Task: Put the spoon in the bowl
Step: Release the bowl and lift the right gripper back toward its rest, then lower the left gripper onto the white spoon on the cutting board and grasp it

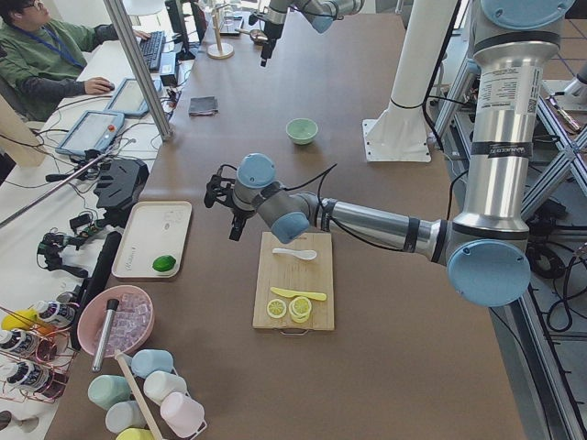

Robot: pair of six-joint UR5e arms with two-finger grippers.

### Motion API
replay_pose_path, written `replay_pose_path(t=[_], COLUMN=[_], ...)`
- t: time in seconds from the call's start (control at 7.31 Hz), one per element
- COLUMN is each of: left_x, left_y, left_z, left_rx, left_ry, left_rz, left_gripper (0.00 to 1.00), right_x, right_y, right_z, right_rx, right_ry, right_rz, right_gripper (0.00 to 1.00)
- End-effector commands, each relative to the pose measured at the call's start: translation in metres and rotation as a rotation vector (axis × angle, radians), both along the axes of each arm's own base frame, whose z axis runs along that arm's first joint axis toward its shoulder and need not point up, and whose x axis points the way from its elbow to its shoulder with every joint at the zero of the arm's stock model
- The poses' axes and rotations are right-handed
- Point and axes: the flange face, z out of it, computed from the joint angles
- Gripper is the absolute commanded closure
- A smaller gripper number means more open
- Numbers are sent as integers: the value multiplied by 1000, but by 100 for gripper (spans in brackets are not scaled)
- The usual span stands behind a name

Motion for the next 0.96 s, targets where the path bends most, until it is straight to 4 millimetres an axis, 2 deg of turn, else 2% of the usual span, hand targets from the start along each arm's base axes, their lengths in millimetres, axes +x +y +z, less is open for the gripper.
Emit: replay_pose_path(t=[0.0,0.14,0.27,0.55,0.68,0.82], left_x=[59,84,88,92,101,108], left_y=[42,64,79,106,114,117], left_z=[29,43,57,78,79,80], left_rx=[-23,-16,-24,-2,4,8], left_ry=[-34,-76,-95,-128,-129,-134], left_rz=[17,21,42,69,93,102], left_gripper=[2,2,2,14,31,34], right_x=[66,95,108,110,111,111], right_y=[16,27,30,30,29,29], right_z=[43,58,65,66,66,67], right_rx=[36,68,63,62,62,61], right_ry=[31,39,35,37,37,39], right_rz=[-46,-89,-90,-86,-84,-83], right_gripper=[0,0,0,0,0,0])
